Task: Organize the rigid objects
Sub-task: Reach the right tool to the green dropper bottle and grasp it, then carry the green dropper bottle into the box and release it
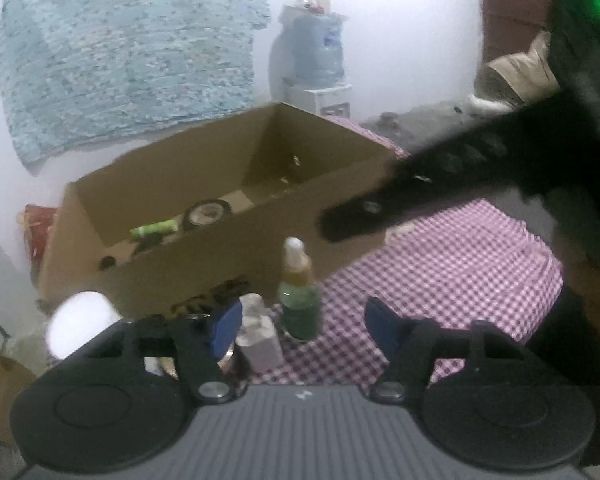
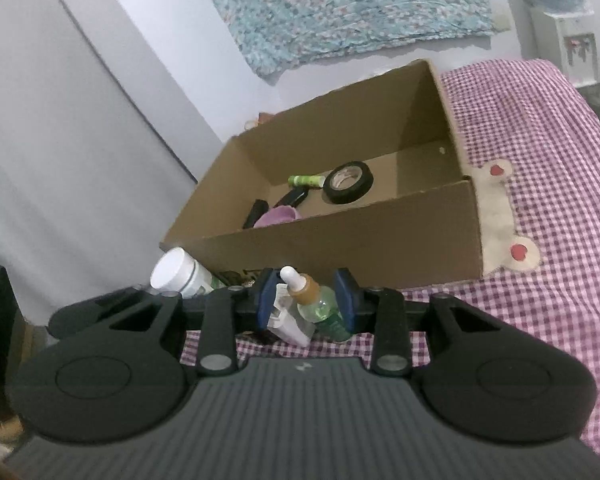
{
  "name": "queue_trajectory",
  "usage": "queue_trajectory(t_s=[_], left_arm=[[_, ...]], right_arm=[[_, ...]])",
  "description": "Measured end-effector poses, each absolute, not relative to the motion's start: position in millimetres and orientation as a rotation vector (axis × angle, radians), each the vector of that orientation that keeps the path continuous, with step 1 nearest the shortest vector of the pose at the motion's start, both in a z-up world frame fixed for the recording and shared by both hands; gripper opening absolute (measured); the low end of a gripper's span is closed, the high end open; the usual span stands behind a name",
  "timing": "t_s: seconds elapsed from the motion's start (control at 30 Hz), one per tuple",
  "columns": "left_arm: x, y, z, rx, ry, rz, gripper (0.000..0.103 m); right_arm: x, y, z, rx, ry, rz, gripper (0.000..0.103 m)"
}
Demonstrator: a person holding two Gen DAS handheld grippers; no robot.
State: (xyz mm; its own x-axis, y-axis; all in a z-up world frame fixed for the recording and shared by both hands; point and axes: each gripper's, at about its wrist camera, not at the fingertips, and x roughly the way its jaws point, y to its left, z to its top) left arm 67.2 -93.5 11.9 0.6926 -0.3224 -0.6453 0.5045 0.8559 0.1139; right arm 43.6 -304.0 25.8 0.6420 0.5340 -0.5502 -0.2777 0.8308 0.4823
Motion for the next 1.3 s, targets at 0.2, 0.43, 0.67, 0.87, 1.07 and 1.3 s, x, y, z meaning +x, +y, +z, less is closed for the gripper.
queue_trajectory(t_s=[0.2, 0.43, 0.67, 0.87, 1.07, 1.3], left_arm=[[66, -104, -10, 0.334, 0.659, -0.458, 0.054], [72, -107, -21, 0.359, 0.649, -0.445, 0.048], [78, -116, -25, 0.386, 0.634, -0.443, 0.048], [83, -131, -29, 0.461, 0.633, -0.421, 0.045], [93, -142, -39, 0.503, 0.671, -0.389, 0.037], [97, -138, -40, 0.461, 0.694, -0.393, 0.033]], right_arm=[[67, -275, 26, 0.240, 0.758, 0.496, 0.031], [85, -263, 13, 0.186, 0.782, 0.509, 0.027], [87, -272, 10, 0.218, 0.778, 0.517, 0.019], [84, -290, 7, 0.287, 0.787, 0.517, 0.019], [83, -299, 2, 0.329, 0.789, 0.525, 0.019], [79, -303, -1, 0.344, 0.780, 0.535, 0.019]])
